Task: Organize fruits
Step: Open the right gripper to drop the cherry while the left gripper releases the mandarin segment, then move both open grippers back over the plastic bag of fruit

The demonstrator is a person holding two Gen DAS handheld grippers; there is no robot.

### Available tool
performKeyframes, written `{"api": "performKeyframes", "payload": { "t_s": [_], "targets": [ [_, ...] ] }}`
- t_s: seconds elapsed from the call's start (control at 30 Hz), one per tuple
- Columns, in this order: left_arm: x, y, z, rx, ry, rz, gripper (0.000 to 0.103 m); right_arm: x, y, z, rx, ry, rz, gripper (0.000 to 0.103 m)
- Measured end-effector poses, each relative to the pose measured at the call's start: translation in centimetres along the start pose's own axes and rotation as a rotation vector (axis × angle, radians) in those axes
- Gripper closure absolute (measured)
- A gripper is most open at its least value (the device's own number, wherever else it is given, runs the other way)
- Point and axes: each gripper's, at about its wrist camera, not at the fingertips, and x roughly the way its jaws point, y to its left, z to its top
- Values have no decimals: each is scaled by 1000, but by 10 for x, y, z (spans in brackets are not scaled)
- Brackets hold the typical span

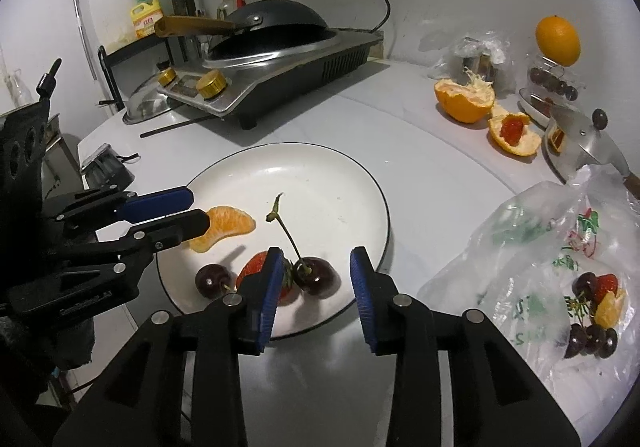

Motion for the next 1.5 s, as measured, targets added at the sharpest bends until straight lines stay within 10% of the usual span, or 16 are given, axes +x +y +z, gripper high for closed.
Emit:
{"api": "performKeyframes", "payload": {
  "t_s": [0.13,0.23,1.5],
  "targets": [
    [-5,-4,-1,-13,-5,11,71,-9,-2,-2,1,-14,-3,67],
    [-10,-6,-1,-30,-22,22,41,-15,-4,-4,2,-23,-5,66],
    [-16,-136,23,81,-43,-28,41,-116,-113,-60,147,-167,-95,66]
  ]
}}
